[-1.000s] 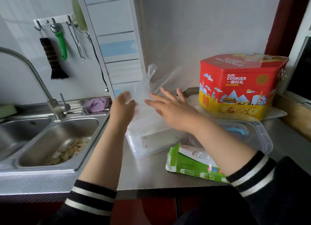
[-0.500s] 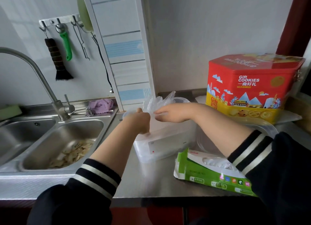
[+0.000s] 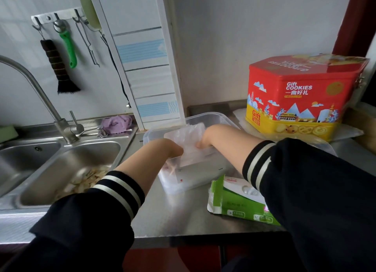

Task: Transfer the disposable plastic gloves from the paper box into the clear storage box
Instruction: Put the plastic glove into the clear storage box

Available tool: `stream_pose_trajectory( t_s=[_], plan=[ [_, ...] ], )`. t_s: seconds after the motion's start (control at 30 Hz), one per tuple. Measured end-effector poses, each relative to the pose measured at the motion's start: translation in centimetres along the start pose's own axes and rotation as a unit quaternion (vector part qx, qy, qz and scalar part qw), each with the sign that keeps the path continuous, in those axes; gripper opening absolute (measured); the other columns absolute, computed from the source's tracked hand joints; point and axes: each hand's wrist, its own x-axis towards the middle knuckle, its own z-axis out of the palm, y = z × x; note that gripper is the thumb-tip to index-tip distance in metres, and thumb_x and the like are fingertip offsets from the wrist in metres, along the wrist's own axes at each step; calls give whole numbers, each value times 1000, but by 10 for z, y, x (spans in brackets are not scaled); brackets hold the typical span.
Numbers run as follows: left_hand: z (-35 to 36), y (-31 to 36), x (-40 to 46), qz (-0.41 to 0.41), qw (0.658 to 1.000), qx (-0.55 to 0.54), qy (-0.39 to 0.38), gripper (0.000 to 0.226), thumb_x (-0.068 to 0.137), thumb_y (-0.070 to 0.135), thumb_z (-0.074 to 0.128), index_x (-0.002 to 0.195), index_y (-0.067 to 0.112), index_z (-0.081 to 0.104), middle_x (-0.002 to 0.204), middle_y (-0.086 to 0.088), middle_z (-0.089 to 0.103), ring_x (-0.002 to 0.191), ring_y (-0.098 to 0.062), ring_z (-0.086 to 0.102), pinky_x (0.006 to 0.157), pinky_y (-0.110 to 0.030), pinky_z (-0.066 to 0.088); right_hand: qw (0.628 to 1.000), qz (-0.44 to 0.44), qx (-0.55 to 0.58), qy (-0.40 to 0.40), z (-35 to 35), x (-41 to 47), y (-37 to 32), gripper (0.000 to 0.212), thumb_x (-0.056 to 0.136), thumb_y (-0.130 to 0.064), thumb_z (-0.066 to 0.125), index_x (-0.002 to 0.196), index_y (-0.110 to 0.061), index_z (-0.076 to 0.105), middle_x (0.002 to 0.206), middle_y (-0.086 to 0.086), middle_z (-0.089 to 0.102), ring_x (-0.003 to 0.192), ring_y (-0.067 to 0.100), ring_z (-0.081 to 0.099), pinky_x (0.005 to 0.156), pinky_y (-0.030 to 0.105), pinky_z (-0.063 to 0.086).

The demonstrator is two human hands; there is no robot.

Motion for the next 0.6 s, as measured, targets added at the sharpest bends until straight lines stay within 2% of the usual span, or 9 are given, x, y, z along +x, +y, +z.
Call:
stream_pose_trajectory(
  t_s=[0.03, 0.1, 0.17, 0.27, 0.33, 0.43, 0.47, 0.53, 0.6],
  plan=[
    [1, 0, 1, -12, 1000, -10, -15, 60, 99, 47, 43, 146, 12, 31, 118, -14, 58, 49, -24, 64, 42, -30, 45, 1000, 9, 7, -12, 1, 0, 1, 56, 98, -40, 51, 145, -12, 38, 148, 10, 38, 132, 30, 40, 104, 35, 35],
    [1, 0, 5, -15, 999, 5, -51, 54, 99, 47, 43, 138, 10, 41, 91, -11, 61, 39, -20, 62, 43, -28, 46, 1000, 12, 18, -18, 2, 0, -1, 53, 98, -39, 53, 142, -11, 44, 145, 10, 41, 130, 29, 41, 102, 33, 36],
    [2, 0, 7, -2, 996, 35, -83, 42, 100, 42, 40, 125, 11, 50, 86, -9, 64, 49, -17, 66, 51, -27, 47, 999, 16, 38, -13, 2, -1, -1, 51, 97, -36, 54, 141, -10, 45, 144, 10, 43, 129, 30, 43, 101, 34, 37],
    [2, -1, 18, 6, 994, 51, -94, 41, 95, 41, 44, 121, 11, 55, 93, -7, 67, 60, -19, 67, 55, -26, 48, 997, 17, 69, -2, 3, -4, 0, 51, 97, -34, 55, 140, -10, 45, 142, 11, 45, 127, 30, 45, 96, 34, 38],
    [2, -3, 27, 2, 995, 41, -89, 48, 90, 41, 49, 126, 11, 54, 97, -9, 67, 60, -21, 68, 54, -25, 51, 997, 11, 79, 2, 5, -1, 1, 53, 98, -36, 54, 143, -11, 42, 144, 10, 43, 128, 30, 44, 97, 35, 38],
    [-2, -1, 17, 20, 996, 39, -75, 49, 89, 31, 52, 133, 10, 51, 100, -12, 64, 73, -26, 67, 51, -27, 54, 996, -32, 84, 6, 4, -4, 4, 53, 100, -31, 49, 148, -16, 33, 150, 6, 34, 133, 29, 39, 100, 34, 37],
    [-5, 1, 7, 37, 995, 54, -70, 47, 93, 26, 53, 137, 10, 47, 107, -14, 63, 81, -29, 67, 56, -30, 57, 995, -57, 86, 4, 2, -5, 5, 54, 99, -27, 49, 149, -20, 31, 154, 5, 29, 132, 28, 41, 95, 33, 40],
    [-14, 5, -6, 84, 986, 128, -63, 63, 92, 11, 60, 148, 16, 33, 130, -16, 57, 97, -33, 66, 79, -39, 58, 992, -95, 84, 8, -6, -9, 11, 63, 95, -21, 56, 151, -26, 27, 157, 4, 23, 118, 27, 53, 82, 28, 48],
    [-27, 8, -22, 128, 974, 180, -50, 76, 86, 8, 68, 150, 19, 30, 139, -13, 53, 97, -31, 68, 87, -42, 57, 985, -109, 129, 46, -13, -12, 21, 66, 90, -24, 66, 149, -27, 35, 144, 7, 44, 96, 23, 62, 79, 29, 55]
  ],
)
